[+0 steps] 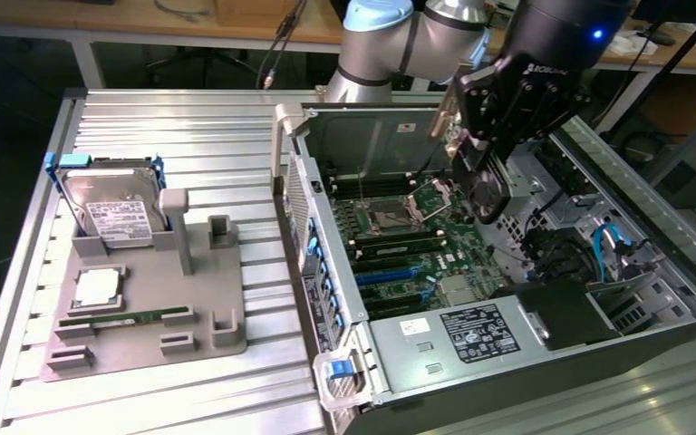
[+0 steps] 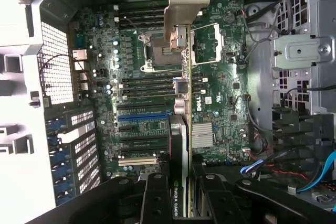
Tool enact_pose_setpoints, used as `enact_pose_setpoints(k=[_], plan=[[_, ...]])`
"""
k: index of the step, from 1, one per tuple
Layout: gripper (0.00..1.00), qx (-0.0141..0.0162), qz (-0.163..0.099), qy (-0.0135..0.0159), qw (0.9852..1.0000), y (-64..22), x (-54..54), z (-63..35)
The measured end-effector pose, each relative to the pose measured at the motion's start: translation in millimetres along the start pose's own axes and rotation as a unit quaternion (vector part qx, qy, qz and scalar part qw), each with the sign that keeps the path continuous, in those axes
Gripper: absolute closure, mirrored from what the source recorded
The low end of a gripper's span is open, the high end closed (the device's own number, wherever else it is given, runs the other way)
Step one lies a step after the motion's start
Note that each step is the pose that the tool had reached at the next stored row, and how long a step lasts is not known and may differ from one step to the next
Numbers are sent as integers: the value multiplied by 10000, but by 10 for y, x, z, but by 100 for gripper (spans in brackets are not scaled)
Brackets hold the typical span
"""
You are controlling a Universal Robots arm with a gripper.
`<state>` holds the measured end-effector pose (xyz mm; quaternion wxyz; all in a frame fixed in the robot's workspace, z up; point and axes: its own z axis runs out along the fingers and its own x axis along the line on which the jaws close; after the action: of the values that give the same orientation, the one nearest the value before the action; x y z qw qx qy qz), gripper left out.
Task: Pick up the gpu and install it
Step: 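Insert the gpu into the slot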
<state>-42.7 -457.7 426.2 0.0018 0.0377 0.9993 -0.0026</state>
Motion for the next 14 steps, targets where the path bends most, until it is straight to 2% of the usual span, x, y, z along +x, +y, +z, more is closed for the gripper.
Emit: enact_pose_setpoints(k=[9, 14], plan=[[73, 0, 0, 0, 10000, 10, -141, 0], [73, 0, 0, 0, 10000, 12, -163, 1]])
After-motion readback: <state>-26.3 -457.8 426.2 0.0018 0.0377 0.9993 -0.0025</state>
